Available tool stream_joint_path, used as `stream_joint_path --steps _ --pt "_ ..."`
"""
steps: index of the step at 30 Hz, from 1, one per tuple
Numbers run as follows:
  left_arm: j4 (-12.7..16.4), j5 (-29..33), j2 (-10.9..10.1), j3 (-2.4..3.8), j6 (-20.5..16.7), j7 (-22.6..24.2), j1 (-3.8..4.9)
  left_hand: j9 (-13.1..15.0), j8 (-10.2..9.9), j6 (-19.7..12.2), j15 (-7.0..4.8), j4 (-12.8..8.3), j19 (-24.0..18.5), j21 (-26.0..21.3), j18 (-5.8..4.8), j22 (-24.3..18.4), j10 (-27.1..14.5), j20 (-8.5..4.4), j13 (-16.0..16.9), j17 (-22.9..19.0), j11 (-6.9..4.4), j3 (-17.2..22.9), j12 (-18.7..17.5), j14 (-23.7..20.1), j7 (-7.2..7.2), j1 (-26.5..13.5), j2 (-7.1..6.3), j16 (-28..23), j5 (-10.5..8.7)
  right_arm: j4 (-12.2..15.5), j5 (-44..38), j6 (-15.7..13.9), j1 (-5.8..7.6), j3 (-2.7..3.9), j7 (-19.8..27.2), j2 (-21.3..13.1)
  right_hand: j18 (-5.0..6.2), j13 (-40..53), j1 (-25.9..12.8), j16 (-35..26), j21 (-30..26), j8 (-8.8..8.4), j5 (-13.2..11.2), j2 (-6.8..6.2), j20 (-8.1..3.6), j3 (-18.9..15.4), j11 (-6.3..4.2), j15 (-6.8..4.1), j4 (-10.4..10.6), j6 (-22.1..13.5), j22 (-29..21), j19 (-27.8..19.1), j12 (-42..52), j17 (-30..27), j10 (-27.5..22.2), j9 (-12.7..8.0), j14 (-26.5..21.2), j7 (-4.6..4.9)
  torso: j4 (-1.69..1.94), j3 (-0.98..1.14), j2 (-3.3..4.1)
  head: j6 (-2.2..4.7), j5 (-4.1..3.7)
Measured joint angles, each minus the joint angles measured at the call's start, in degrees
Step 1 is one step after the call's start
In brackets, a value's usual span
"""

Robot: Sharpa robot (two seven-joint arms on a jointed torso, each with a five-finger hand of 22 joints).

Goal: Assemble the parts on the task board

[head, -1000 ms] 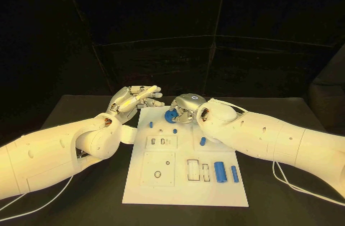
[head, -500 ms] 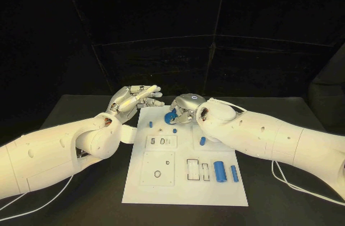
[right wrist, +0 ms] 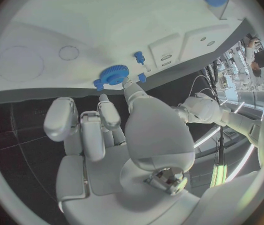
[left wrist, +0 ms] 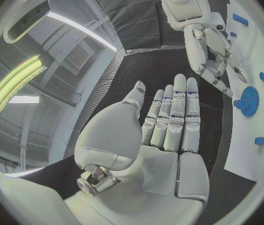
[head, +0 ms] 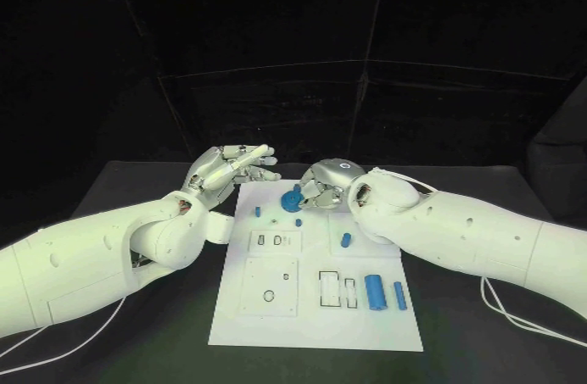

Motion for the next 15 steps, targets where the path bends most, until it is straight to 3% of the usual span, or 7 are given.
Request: stream_joint_path --steps 6,11,15 --pt "0.02 0.0 -0.56 0.0 0.02 0.01 0.0 0.0 0.0 0.0 0.0 0.0 0.0 0.0 -0.01 0.0 0.0 0.0 0.0 0.0 0.0 0.0 0.0 0.0 0.0 0.0 0.0 0.0 0.0 7.62 5.59 -3.94 0.35 -0.02 2.88 -9.85 0.0 -0.07 2.55 0.0 0.0 0.0 3.45 0.64 0.0 -0.89 0.0 0.0 -0.87 0.4 -0.28 0.0 0.0 0.04 0.0 0.0 0.0 -0.01 -0.49 -0.03 -0.26 0.37 -0.11" --pt "0.0 0.01 -0.66 -0.01 0.04 0.02 0.0 0.0 0.0 0.0 0.0 -0.09 0.0 0.0 0.0 0.01 0.0 0.0 0.0 -0.01 0.0 0.09 0.0 0.0 0.0 0.0 0.0 -0.22 0.0 10.01 12.15 -4.55 0.84 0.01 6.35 -16.33 0.01 -0.57 4.5 0.0 0.0 0.0 5.23 0.73 0.0 -1.0 0.18 0.0 -2.13 -0.38 -0.28 0.0 -0.42 0.04 -0.18 -0.17 0.0 0.06 -1.15 -0.05 -0.55 0.63 0.03" --pt "-0.13 0.01 -0.52 -0.01 0.06 0.03 0.0 0.0 0.0 0.0 0.0 -0.16 0.0 0.0 -0.01 0.01 0.0 0.0 0.0 -0.01 0.0 0.16 0.0 0.0 0.0 0.0 0.0 -0.23 0.0 10.07 16.73 -4.24 0.93 0.01 9.54 -20.67 0.0 -0.64 5.17 0.0 0.0 0.0 5.91 0.54 0.0 -1.26 -0.01 0.0 -2.38 -0.38 -0.05 0.0 -0.43 0.04 -0.43 -0.18 0.0 0.07 -1.6 0.01 -0.73 0.79 -0.04"
